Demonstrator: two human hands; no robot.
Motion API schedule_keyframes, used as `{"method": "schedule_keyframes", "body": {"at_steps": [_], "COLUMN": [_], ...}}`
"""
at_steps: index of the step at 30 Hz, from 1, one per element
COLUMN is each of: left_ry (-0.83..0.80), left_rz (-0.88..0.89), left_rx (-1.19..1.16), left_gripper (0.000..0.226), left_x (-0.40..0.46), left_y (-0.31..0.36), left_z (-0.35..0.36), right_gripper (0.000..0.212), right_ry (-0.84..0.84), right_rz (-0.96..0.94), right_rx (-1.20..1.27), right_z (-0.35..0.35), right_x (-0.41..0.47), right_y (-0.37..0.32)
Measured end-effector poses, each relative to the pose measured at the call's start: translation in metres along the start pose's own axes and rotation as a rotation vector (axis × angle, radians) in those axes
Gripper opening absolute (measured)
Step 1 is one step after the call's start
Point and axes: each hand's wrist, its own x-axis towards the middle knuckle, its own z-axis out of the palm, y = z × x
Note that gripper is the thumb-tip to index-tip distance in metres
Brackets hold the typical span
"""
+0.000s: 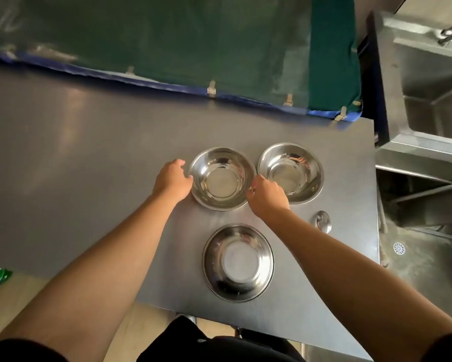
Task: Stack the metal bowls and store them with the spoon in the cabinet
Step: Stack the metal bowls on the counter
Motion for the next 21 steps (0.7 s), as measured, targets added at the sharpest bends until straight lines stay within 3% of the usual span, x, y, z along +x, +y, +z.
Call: {"method": "schedule_keyframes", "body": {"at_steps": [9,15,21], "left_ry": [-0.091,-0.049,-0.022], "left_rz": [-0.136,-0.204,-0.167], "left_rx": [-0.293,-0.562,-0.700], "left_gripper": [0.048,0.044,0.043], "left_x": [0.005,-0.004,-0.017], "left_y": [0.004,0.000,0.016], "left_z": [0.005,-0.009,-0.019], "right_gripper": [0.030,0.052,0.043], "right_ry": [0.006,-0.006,0.054], "right_rz": [0.068,0.036,-0.006], "right_rx": [0.231,0.317,0.363], "right_z": [0.008,-0.004,-0.028], "right_x": [0.010,0.014,0.018], "right_y": [0.003,-0.002,0.002]}}
